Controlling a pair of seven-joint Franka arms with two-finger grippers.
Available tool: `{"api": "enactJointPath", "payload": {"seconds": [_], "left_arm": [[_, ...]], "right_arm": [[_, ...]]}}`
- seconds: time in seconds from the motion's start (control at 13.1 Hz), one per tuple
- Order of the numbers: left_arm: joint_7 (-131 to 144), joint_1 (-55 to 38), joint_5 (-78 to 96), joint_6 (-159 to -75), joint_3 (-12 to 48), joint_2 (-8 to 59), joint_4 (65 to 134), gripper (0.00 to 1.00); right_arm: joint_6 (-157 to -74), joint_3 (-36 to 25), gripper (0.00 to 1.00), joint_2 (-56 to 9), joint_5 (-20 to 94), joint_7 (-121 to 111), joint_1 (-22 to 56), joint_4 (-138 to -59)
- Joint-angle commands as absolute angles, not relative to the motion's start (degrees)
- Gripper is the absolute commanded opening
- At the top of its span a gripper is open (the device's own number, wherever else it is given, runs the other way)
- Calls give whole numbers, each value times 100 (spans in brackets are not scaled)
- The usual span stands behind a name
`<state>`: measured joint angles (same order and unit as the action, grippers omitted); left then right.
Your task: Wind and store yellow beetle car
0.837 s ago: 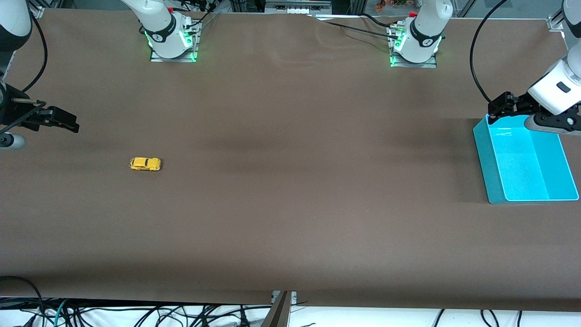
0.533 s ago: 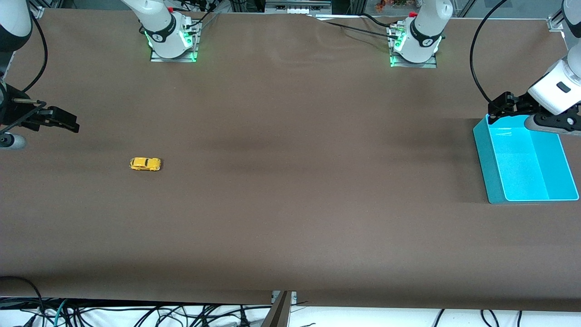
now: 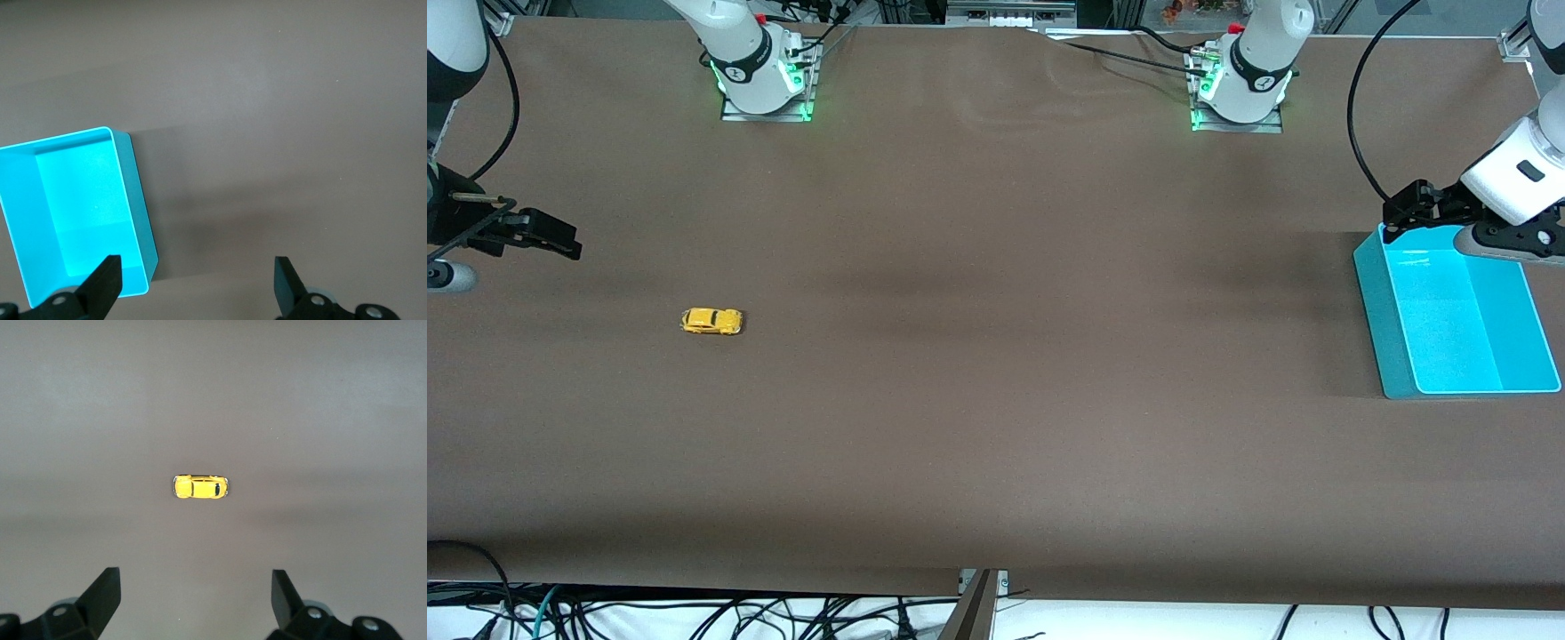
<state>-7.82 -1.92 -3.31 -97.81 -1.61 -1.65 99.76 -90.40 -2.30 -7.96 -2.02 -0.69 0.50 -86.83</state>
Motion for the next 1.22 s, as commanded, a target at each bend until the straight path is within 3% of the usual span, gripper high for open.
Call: {"api": "enactJointPath", "payload": {"seconds": [0.0,0.99,1.14], "left_arm": [[-773,-185,-378,-9738,-158,-88,9826,100],[-765,-185,-378,-9747,-158,-88,9826,100],[-765,-185,-378,-9747,-158,-88,9826,100]], "right_arm": [[-9026,-211,100,-738,-105,-141,-9,-8728],[-8991,-149,100,-1081,-79,-228,378,-8719],[-8991,-158,100,-1273,-62,-1451,369,-8728]]}}
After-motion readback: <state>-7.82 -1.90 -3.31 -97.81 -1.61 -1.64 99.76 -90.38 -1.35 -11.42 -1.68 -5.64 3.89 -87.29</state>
